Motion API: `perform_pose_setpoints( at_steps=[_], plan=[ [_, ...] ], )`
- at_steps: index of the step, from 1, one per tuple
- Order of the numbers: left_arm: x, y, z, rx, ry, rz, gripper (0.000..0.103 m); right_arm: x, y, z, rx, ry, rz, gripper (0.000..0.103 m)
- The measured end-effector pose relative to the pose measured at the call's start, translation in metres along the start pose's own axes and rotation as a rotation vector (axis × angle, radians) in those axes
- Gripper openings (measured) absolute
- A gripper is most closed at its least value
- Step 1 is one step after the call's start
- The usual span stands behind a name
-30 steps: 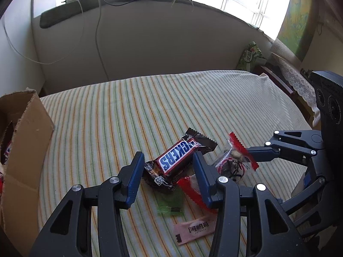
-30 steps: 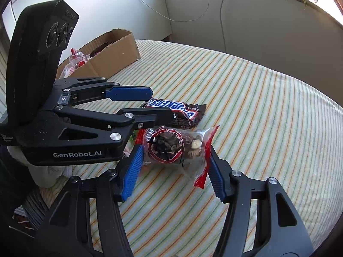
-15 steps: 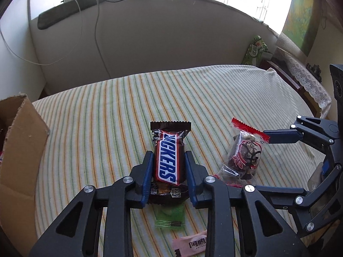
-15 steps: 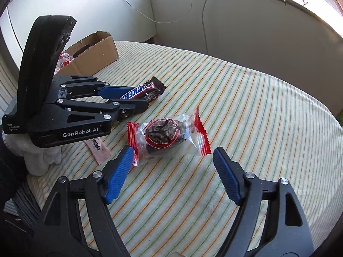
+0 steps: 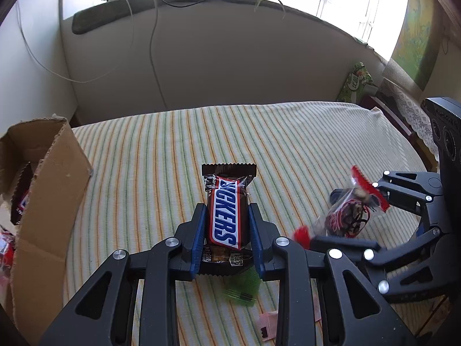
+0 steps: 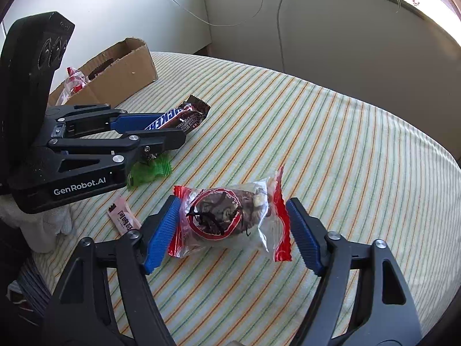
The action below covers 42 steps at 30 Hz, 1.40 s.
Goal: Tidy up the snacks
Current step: 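Grasp a Snickers bar with the left gripper while the right grasps the bagged red candy, then carry both snacks into the box and open both grippers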
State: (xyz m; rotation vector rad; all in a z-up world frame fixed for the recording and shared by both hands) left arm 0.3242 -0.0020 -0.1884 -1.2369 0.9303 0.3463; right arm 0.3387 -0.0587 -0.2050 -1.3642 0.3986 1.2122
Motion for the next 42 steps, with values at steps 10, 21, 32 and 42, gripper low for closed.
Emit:
perform_pose_setpoints(
  at_steps=[10,21,32,42],
  plan=[
    [-0.042,-0.015,0.008,0.005,-0.037,-0.106,0.027,-0.014,-0.007,0.003,0.021,0.007,-0.040,0.052],
    [-0.112,-0.029,0.046,-0.046,-0.151,-0.268,0.027,-0.047,-0.048,0.039,-0.022,-0.015,-0.138,0.052],
    [-0.143,-0.007,0.121,-0.190,-0.289,-0.298,0.027,-0.039,-0.093,0.112,-0.098,-0.080,-0.177,0.052],
    [-0.152,0.012,0.168,-0.283,-0.337,-0.291,0.027,-0.004,-0.117,0.182,-0.165,-0.129,-0.170,0.052]
  ],
)
Point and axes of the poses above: each gripper's, at about its wrist camera, not at the fingertips, and x roughly the way its jaws point, z to its left, y to its underside, the point moved 9 cm from there along x, roughly the way its jaws point, and after that the axes turned 14 degrees about x, right-handed, at the moved point
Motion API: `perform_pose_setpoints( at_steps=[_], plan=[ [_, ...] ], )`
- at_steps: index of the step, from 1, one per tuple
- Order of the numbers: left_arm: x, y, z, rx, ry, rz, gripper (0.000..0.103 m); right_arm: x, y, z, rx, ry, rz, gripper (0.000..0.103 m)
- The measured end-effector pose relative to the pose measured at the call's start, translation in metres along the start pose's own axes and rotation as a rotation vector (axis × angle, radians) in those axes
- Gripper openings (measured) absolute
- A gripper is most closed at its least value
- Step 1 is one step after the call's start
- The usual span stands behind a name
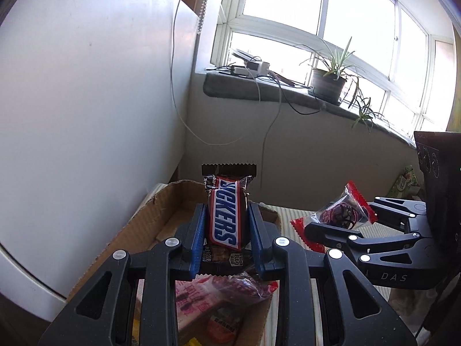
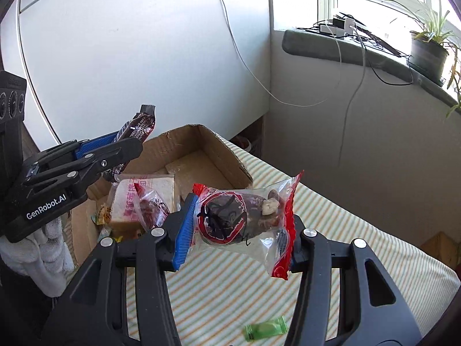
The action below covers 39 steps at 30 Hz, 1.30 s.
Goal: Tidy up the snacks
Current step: 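Carry both snacks into the box and open both grippers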
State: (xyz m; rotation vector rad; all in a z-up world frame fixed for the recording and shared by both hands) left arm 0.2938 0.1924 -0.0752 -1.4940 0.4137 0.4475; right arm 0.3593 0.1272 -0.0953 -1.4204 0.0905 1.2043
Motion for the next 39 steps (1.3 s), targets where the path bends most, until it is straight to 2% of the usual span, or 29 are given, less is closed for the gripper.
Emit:
perform_pose_setpoints(
  at_steps=[9,20,22,23,24,26,39],
  plan=[
    [0.008,0.007,0.021,-0.033,-0.034,0.026,0.027,0.038,-0.015,0.028,-0.036,-0.010,0.024,0.052],
    [0.010,0.009,0.027,-0.043,-0.059,0.036,0.027,0.068,-0.009,0.041,-0.075,0.002,0.063,0.053],
    [0.009,0.008,0.027,-0.041,-0.069,0.033,0.027,0.069,-0.010,0.041,-0.082,0.007,0.056,0.056],
    [0.008,0.007,0.028,-0.039,-0.080,0.030,0.031,0.069,-0.011,0.041,-0.084,0.011,0.052,0.063],
    [0.006,0.006,0.028,-0.039,-0.088,0.027,0.043,0.068,-0.012,0.041,-0.086,0.015,0.047,0.075],
    [0.003,0.005,0.032,-0.051,-0.102,0.014,0.053,0.064,-0.015,0.042,-0.092,0.020,0.019,0.084],
    [-0.008,0.003,0.031,-0.053,-0.089,-0.009,0.053,0.046,-0.015,0.032,-0.089,0.046,0.006,0.087]
  ],
)
Point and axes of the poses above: each gripper's, at about its wrist camera, not at the fingertips, and x roughly the way its jaws point, z to its left, y to its underside, the point moved 9 cm from there along x, roughly the way its jaws point, and after that the axes turned 14 degrees about x, right-handed, at the moved point
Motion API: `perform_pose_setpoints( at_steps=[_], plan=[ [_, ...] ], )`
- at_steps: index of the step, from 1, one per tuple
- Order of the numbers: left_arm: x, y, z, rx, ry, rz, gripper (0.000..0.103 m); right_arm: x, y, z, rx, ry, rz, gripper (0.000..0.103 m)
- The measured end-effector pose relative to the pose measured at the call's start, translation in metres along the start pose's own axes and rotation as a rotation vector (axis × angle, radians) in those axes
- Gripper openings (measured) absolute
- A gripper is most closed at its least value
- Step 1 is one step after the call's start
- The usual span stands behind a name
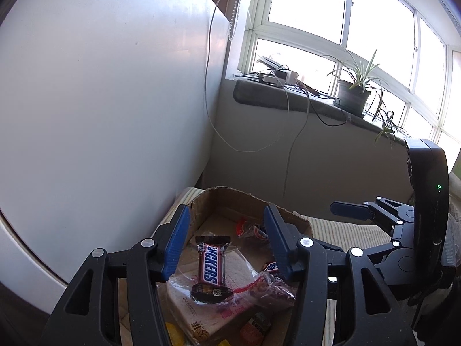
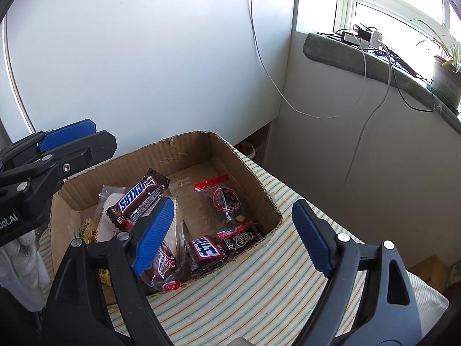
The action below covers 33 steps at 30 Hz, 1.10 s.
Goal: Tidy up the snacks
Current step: 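Carry both snacks into the box and open both grippers, then grasp the green packet with the left gripper while the right grasps the pink wrapper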
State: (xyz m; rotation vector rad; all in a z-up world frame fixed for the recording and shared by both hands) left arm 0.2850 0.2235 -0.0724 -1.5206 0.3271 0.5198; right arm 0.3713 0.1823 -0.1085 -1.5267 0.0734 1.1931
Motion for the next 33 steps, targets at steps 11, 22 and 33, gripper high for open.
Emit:
perform_pose_setpoints(
  at_steps=[11,22,33],
  plan=[
    [-0.017,0.004,-0.060,0.107,0.127,-0.025,0.053,-0.051,0.035,-0.048,0.016,0.054,0.014,0.087],
    [-0.002,0.029,-0.150,0.227,0.340,0.072,0.049,-0.094,0.123,-0.096,0.095,0.065,0.091,0.086],
    [0.023,0.084,-0.219,0.344,0.477,0.247,0.030,-0.093,0.186,-0.079,-0.026,0.014,0.209,0.059]
  ],
)
Point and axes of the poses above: each gripper's, at about its wrist camera, not at the fingertips, and x roughly the way its jaws point, z to its left, y to its underside, the point moved 9 cm from there along x, roughly the way its jaws point, and after that the axes turned 14 degrees about x, right-handed, at the moved point
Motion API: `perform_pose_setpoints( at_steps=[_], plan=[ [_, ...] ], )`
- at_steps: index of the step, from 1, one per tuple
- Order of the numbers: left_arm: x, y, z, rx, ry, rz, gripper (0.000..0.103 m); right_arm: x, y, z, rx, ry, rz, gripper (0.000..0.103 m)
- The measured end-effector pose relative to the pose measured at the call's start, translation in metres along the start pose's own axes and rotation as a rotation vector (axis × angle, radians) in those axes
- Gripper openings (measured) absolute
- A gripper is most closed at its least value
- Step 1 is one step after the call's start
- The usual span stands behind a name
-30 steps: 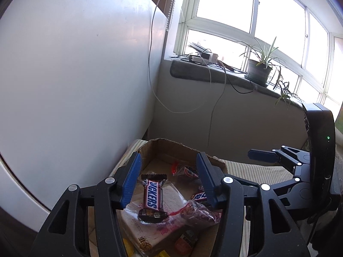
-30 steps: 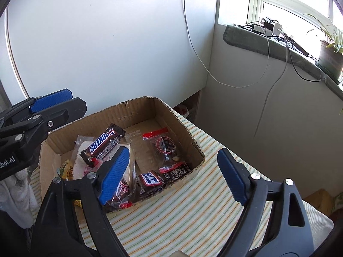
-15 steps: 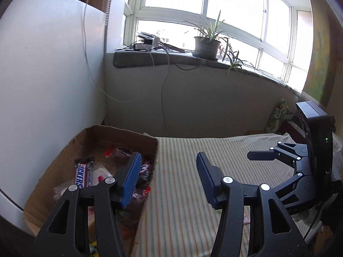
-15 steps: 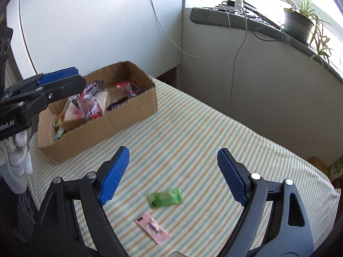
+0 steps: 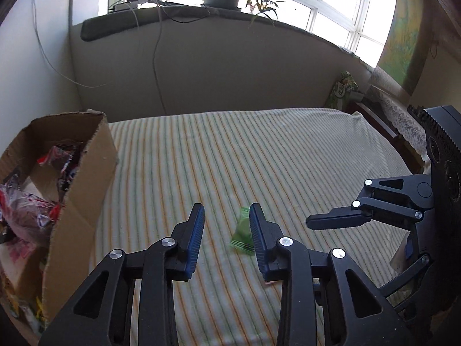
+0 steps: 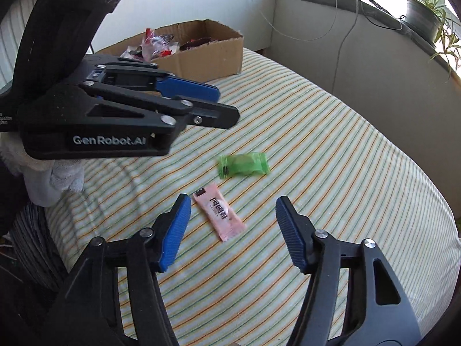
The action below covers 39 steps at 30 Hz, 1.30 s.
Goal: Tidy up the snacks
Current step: 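Grasp the green packet with the left gripper while the right grasps the pink wrapper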
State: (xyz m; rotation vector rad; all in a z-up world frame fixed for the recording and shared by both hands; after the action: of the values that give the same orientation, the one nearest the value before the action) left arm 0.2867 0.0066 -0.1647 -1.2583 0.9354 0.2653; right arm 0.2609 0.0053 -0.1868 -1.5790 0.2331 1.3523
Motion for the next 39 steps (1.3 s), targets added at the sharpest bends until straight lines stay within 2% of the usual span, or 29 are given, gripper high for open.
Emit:
perform_pose_setpoints(
  at_steps=[3,6,15,22,39],
  plan=[
    [0.007,0.001,-0.016,0.047,0.011,0.023,0.028,0.005,0.007,0.004,-0.018,-0.003,0.017,0.051],
    [0.014,0.001,-0.021,0.072,0.014,0.045,0.028,0.008,0.009,0.005,-0.022,-0.012,0.020,0.047],
    [0.022,0.010,-0.017,0.077,0.015,0.078,0.028,0.014,0.011,0.005,-0.020,-0.023,0.025,0.045],
    [0.027,0.012,-0.020,0.097,0.000,0.093,0.024,0.016,0.013,0.008,-0.025,-0.026,0.028,0.042],
    [0.028,0.013,-0.013,0.079,0.000,0.092,0.020,0.016,0.015,0.007,-0.022,-0.023,0.031,0.041]
  ],
)
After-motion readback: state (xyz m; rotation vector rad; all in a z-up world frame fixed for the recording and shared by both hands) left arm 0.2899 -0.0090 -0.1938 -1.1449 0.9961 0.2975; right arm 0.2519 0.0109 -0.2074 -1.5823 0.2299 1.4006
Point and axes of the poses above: each gripper's, at about its wrist camera, not at the fingertips, and x roughly the way its jaws point, z to its left, y to its underside, the point moved 9 cm from there along x, roughly the way its jaws point, and after that the axes turned 14 degrees about x, right-handed, at the moved point
